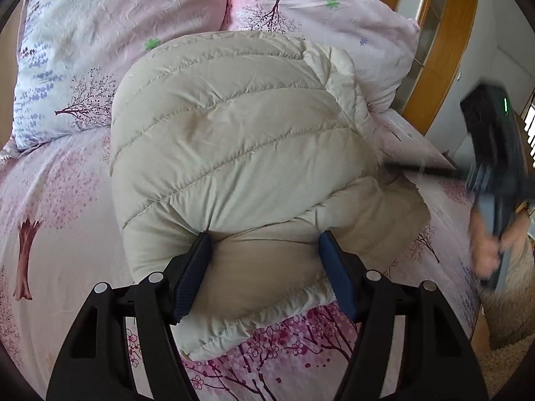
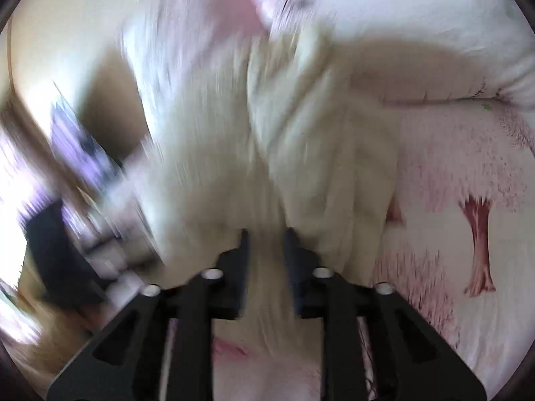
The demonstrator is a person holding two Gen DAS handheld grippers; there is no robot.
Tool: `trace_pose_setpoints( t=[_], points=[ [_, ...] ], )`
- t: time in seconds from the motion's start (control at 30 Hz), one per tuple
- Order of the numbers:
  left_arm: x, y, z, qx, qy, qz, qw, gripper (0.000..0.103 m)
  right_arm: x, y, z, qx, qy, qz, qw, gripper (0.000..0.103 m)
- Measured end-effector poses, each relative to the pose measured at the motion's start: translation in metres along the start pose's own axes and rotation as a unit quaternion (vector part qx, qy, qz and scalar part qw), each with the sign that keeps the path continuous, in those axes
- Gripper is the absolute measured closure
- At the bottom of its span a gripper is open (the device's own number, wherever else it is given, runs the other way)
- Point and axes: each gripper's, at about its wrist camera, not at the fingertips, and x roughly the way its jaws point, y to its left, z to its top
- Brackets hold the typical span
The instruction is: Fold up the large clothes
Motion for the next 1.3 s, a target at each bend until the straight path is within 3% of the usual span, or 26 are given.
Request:
trace_pose_setpoints(
  t=[0.07,0.13,0.23,0.27,0.3,0.37,0.5,0.63,0.73,0.8,0.93,1.03,1.2,1.3],
  points=[
    [-0.001,-0.001,0.000,0.000,0.000,0.001,1.0000,0.036,-0.011,-0.015,0.027,0.056,-0.048,0.006,0.997,0.041],
    [-0.002,-0.001,-0.001,0.001,0.000,0.003,1.0000,0.035,-0.005,-0.029,0.058,0.093,-0.069,-0.017,0.993,0.041],
    [-0.002,-0.003,-0.001,0.001,-0.001,0.004,1.0000,0.033,0.019,-0.044,0.085,0.132,-0.057,-0.015,0.989,0.042],
    [-0.002,-0.003,-0.001,0.001,0.000,0.005,1.0000,0.033,0.028,-0.047,0.090,0.144,-0.051,-0.017,0.988,0.053],
    [-0.001,-0.003,0.000,0.002,0.000,0.004,1.0000,0.032,0.039,-0.050,0.095,0.148,-0.046,-0.018,0.988,0.078],
    [-0.001,-0.006,0.002,0.004,-0.002,0.003,1.0000,0.030,0.051,-0.053,0.098,0.150,-0.046,-0.022,0.987,0.088],
    [-0.001,-0.013,0.007,0.019,-0.008,-0.001,0.9998,0.030,0.069,-0.071,0.089,0.183,-0.032,-0.087,0.979,0.092],
    [0.003,-0.023,0.011,0.035,-0.014,0.001,0.9993,0.030,0.088,-0.082,0.079,0.206,-0.006,-0.144,0.968,0.089],
    [0.006,-0.029,0.011,0.042,-0.016,0.017,0.9989,0.024,0.092,-0.073,0.082,0.182,0.005,-0.164,0.970,0.075],
    [0.000,-0.030,0.009,0.041,-0.020,0.022,0.9987,0.023,0.075,-0.065,0.077,0.170,-0.012,-0.163,0.972,0.060],
    [-0.023,-0.033,0.002,0.046,-0.046,0.046,0.9969,0.010,0.022,-0.034,0.047,0.105,-0.063,-0.112,0.986,0.059],
    [-0.041,-0.033,-0.006,0.041,-0.073,0.067,0.9942,0.005,-0.002,-0.004,0.014,0.043,-0.061,-0.075,0.994,0.059],
    [-0.069,-0.032,-0.022,0.011,-0.109,0.112,0.9876,0.001,-0.020,0.033,-0.029,-0.045,-0.054,-0.081,0.994,0.059],
    [-0.077,-0.032,-0.030,-0.001,-0.112,0.126,0.9857,0.001,-0.013,0.033,-0.044,-0.058,-0.035,-0.093,0.993,0.059]
  ],
)
